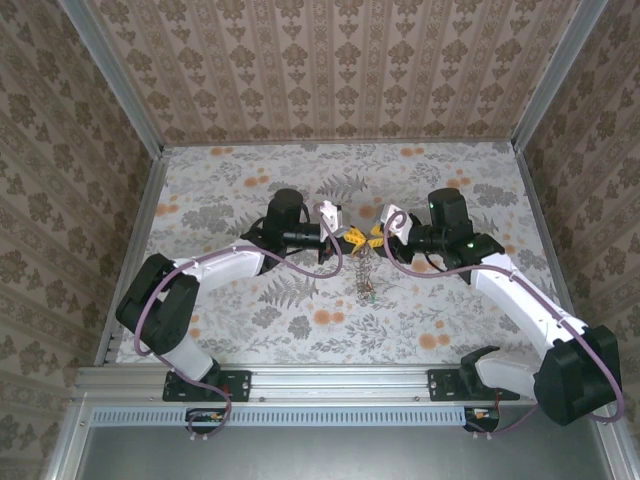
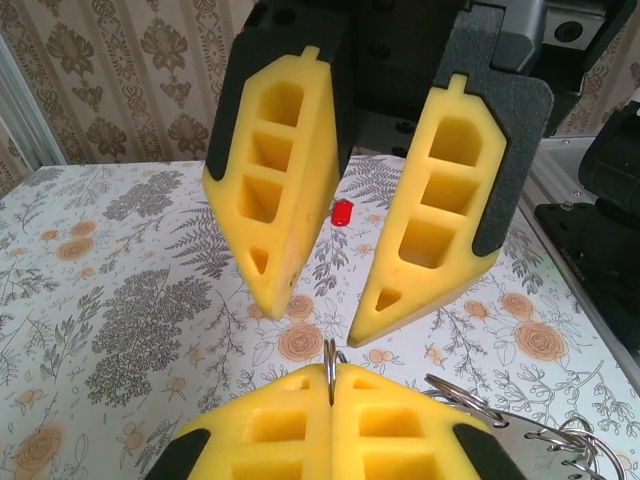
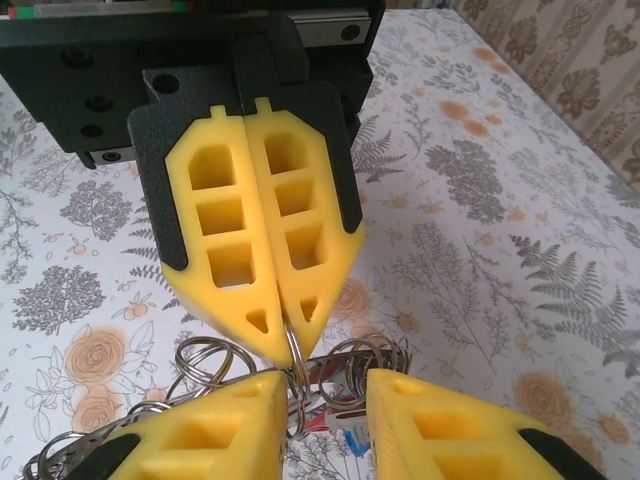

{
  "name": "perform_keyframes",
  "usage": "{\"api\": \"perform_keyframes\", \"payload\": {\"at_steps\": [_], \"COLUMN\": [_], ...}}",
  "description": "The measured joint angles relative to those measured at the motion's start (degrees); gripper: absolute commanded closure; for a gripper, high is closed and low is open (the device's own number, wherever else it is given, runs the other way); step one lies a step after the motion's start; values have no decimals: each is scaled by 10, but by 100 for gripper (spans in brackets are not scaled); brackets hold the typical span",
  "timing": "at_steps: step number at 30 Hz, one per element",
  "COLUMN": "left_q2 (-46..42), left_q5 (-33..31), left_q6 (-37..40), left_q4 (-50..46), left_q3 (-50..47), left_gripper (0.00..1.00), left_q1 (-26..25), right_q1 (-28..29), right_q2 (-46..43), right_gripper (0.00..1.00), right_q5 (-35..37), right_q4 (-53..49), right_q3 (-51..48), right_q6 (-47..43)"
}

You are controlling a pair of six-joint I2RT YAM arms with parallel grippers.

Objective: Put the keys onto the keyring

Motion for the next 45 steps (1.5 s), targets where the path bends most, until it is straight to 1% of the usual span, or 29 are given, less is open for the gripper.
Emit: {"api": "perform_keyframes", "payload": {"at_steps": [3, 6, 8, 10, 11, 13, 14, 15, 19, 20, 21, 23, 27, 34, 39, 45], "left_q2": [0, 0, 0, 0, 0, 0, 0, 0, 0, 0, 0, -2, -7, -9, -9, -9], "left_q5": [2, 2, 2, 2, 2, 1, 2, 2, 2, 2, 2, 0, -13, -30, -31, -31], "left_q6": [0, 0, 0, 0, 0, 0, 0, 0, 2, 5, 11, 27, 61, 102, 104, 104], "left_q4": [0, 0, 0, 0, 0, -1, -2, -3, -5, -9, -14, -38, -107, -179, -183, -185], "left_q3": [0, 0, 0, 0, 0, 0, 0, 0, 0, 0, 1, 9, 28, 54, 57, 57], "left_gripper": [100, 100, 100, 100, 100, 100, 100, 100, 100, 95, 89, 81, 76, 74, 74, 76], "left_q1": [0, 0, 0, 0, 0, 1, 1, 2, 3, 3, 3, 2, 2, -1, -7, -11], "right_q1": [0, 0, 0, 0, 0, 0, 0, -1, -1, -1, 0, 3, 14, 34, 44, 46], "right_q2": [16, 23, 24, 25, 26, 28, 29, 30, 37, 37, 37, 37, 38, 39, 42, 42], "right_gripper": [72, 76, 82, 84, 89, 94, 99, 100, 100, 100, 100, 100, 100, 100, 100, 100], "right_q5": [-7, -12, -16, -19, -21, -27, -29, -31, -31, -30, -27, -18, 13, 60, 77, 78], "right_q4": [-1, -1, -1, -1, -1, -3, -3, -3, -18, -27, -39, -63, -110, -167, -192, -199], "right_q3": [3, 3, 3, 3, 3, 3, 3, 4, 16, 21, 25, 36, 61, 92, 98, 99], "right_q6": [0, 0, -1, -1, -1, -1, -2, -3, 0, 0, 0, -2, -12, -32, -35, -35]}}
